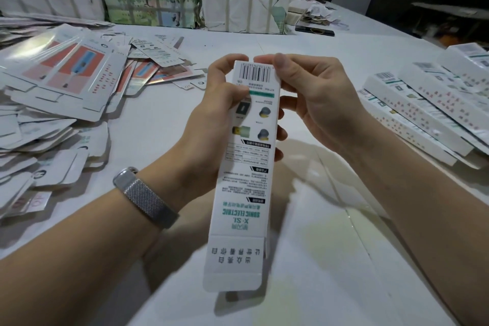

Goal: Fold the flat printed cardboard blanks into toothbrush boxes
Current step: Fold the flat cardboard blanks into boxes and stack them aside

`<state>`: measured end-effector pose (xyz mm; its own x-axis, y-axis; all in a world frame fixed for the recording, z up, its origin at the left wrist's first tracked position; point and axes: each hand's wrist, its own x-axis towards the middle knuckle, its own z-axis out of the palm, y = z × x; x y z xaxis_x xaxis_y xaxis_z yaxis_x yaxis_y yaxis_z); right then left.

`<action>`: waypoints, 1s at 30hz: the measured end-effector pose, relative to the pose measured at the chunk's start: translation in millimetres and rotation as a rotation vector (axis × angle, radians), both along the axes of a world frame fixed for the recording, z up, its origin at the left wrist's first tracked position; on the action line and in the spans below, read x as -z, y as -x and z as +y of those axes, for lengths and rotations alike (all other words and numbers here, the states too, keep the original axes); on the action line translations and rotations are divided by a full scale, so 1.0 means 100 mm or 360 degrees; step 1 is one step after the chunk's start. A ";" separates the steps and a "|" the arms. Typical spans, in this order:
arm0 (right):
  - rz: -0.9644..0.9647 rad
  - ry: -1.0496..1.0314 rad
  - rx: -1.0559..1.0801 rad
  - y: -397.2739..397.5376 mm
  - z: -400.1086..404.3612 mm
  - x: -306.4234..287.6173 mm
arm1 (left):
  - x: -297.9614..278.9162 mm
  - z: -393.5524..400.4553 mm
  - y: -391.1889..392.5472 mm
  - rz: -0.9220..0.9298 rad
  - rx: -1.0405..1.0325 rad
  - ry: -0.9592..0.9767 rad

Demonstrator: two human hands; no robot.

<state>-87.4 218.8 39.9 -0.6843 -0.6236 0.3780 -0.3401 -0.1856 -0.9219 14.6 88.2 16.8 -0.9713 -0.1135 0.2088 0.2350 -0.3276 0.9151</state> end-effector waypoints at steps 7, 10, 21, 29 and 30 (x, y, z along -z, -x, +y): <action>-0.0045 0.0009 0.0099 -0.06 -0.07 0.03 | -0.04 0.07 0.02 -0.0007 -0.0133 0.0014; 0.0101 -0.0093 0.0244 -0.10 -0.12 0.05 | -0.07 0.11 0.07 0.0132 -0.0147 -0.0128; 0.0272 -0.0573 0.0145 -0.14 0.02 -0.18 | -0.03 0.01 0.09 0.0295 0.0096 -0.0091; 0.0999 -0.1008 0.1203 0.27 0.56 -0.61 | 0.08 0.05 0.27 0.0150 -0.0384 0.0305; 0.0952 -0.1227 0.1267 0.37 0.70 -0.64 | 0.11 0.03 0.30 0.0135 -0.0418 0.0327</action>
<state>-124.6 288.7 103.7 -0.8192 -0.3139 0.4801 -0.5111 0.7794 -0.3625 -15.2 91.4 5.4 -0.8926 -0.3047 0.3323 0.3652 -0.0564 0.9292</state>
